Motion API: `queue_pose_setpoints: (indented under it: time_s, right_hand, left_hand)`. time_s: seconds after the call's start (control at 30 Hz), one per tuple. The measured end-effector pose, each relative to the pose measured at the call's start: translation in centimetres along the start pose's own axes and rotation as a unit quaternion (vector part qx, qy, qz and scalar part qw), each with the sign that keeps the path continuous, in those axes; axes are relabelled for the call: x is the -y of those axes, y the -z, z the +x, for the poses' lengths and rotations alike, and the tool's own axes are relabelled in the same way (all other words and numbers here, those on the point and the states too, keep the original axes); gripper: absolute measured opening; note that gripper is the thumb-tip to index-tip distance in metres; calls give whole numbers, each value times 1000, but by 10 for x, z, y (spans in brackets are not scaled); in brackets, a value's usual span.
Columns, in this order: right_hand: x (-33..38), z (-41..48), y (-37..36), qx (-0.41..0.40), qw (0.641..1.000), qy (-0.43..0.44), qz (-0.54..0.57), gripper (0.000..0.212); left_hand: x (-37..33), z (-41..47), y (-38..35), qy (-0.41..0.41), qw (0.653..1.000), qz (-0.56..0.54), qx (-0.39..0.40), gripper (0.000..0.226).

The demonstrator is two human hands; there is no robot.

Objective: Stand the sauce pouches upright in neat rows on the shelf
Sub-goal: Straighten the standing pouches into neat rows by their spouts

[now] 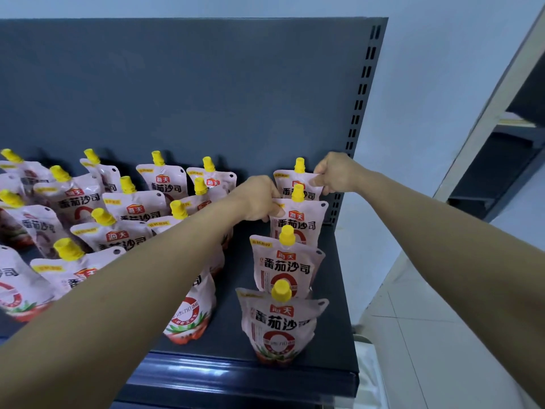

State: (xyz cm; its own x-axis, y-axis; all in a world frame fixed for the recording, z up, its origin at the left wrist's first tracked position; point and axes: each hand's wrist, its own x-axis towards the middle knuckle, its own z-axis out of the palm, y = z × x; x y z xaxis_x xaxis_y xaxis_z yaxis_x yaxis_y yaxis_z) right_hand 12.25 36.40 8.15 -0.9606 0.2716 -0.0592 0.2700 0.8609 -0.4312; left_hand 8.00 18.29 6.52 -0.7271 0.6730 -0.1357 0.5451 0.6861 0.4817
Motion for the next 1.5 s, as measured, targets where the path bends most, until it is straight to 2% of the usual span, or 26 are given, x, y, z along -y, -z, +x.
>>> queue_pose_setpoints:
  time_s: [0.17, 0.47, 0.57, 0.7, 0.77, 0.9, 0.97, 1.13, 1.4, 1.5]
  right_hand:
    - [1, -4, 1, -7, 1000, 2, 1, 23]
    - [1, -22, 14, -74, 997, 29, -6, 23]
    - [6, -30, 19, -88, 995, 37, -12, 24]
    - [18, -43, 26, -114, 992, 52, -4, 23]
    - [25, -50, 28, -103, 993, 51, 16, 20]
    - [38, -63, 28, -34, 998, 53, 10, 17]
    - [43, -69, 27, -32, 998, 52, 0, 18]
    - [43, -86, 25, -48, 998, 31, -21, 19]
    - [42, -109, 19, -45, 999, 5, -28, 21]
    - [46, -115, 19, -43, 999, 2, -31, 21]
  left_hand:
    - [-1, -4, -1, 4, 1000, -4, -10, 12]
    - [-5, -13, 2, -3, 1000, 21, -4, 16]
    - [-11, -24, 13, -21, 998, 48, -33, 19]
    - [-17, -43, 34, -52, 995, 15, -82, 15]
    - [-19, -56, 43, -71, 995, -4, -63, 12]
    - [-17, -81, 47, -91, 993, -16, 74, 24]
    - [-13, -86, 38, -98, 990, 10, 102, 26]
    - [-8, -79, 12, -106, 994, 19, 27, 16]
    - [-4, -84, 13, -124, 992, 10, 24, 16]
    - [-10, -99, 32, -141, 990, -1, -23, 14]
